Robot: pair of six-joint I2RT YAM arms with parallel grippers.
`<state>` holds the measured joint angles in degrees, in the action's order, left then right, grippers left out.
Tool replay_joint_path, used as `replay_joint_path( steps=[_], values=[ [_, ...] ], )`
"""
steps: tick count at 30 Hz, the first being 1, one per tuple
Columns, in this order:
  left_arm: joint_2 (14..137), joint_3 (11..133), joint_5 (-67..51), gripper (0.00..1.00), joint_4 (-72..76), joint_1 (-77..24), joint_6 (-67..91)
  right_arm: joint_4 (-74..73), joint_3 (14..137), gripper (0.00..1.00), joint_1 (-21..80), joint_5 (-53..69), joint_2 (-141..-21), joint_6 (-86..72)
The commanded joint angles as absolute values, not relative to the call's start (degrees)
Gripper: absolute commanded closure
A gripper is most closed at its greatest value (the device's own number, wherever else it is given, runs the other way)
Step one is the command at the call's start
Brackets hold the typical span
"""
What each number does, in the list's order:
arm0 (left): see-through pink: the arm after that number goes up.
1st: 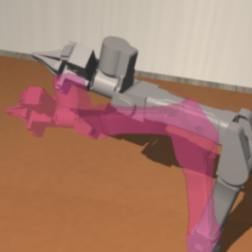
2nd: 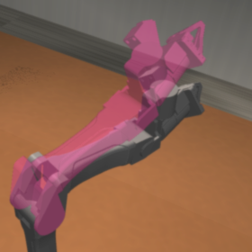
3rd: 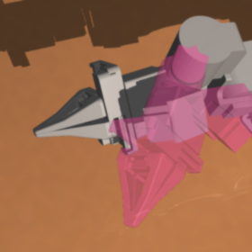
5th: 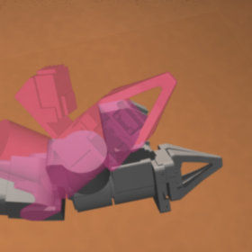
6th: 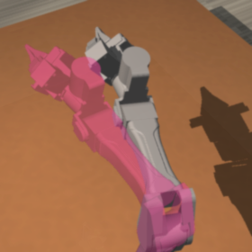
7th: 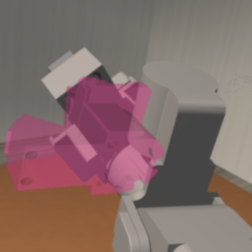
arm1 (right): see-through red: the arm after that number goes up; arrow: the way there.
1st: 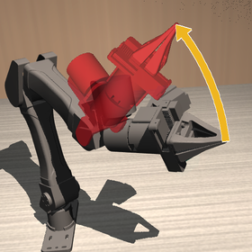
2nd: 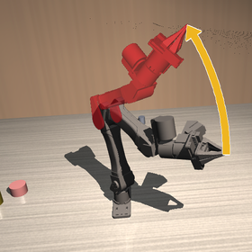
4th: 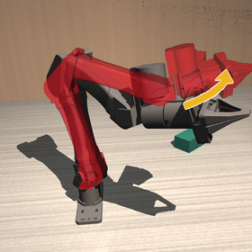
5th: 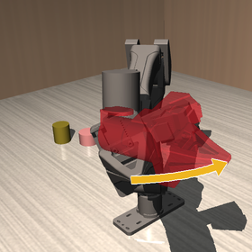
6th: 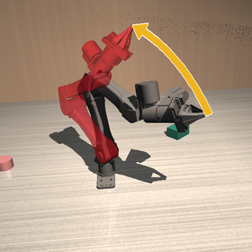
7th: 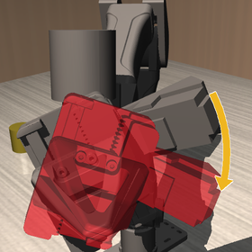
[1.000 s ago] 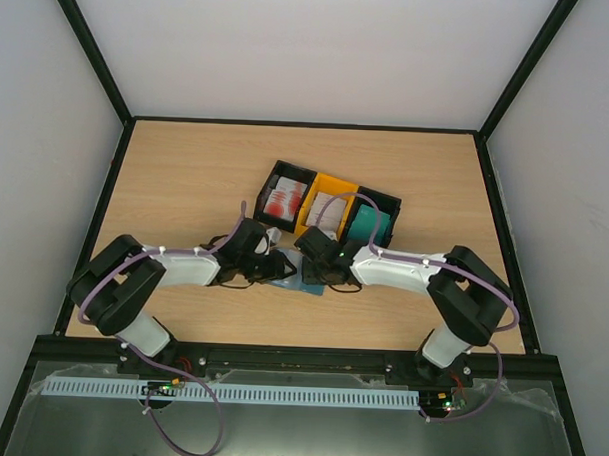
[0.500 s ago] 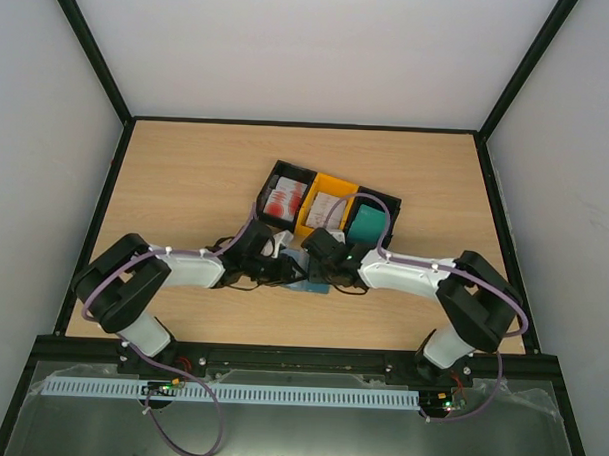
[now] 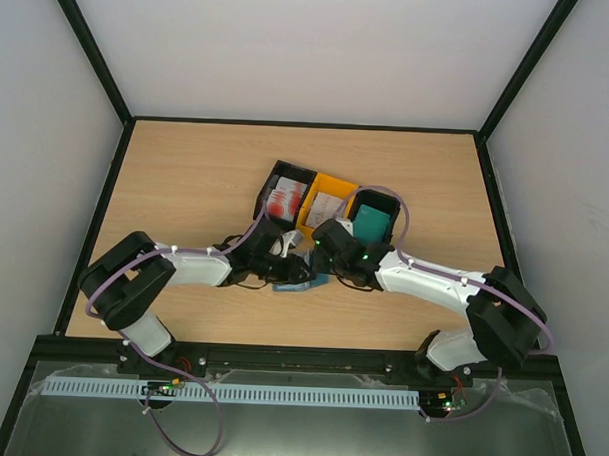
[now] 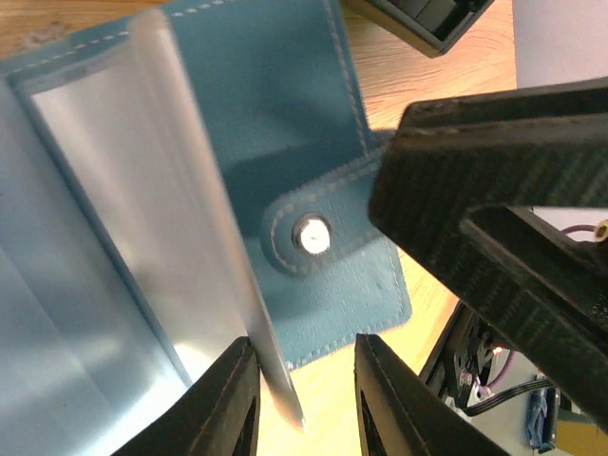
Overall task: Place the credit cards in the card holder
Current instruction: Open the card holder at the center of the board.
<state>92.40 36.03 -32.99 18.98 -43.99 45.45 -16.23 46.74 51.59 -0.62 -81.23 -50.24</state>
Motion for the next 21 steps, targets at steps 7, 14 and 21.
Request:
replay_joint_path(
  steps=[7, 14, 21],
  values=[
    [95.93, 38.13, -32.24, 0.72, 19.84, -44.87, 43.74, -14.65, 48.13, 0.84, 48.7, 1.07, -80.49, -52.55],
    [97.64, 39.47, -32.16, 0.73, 20.65, -45.33, 43.97, -14.39, 47.35, 0.85, 48.34, -0.75, -77.65, -53.27],
    [97.94, 41.52, -32.1, 0.66, 19.92, -45.4, 43.75, -16.79, 44.64, 0.77, 48.25, -0.17, -72.93, -53.58]
  ],
)
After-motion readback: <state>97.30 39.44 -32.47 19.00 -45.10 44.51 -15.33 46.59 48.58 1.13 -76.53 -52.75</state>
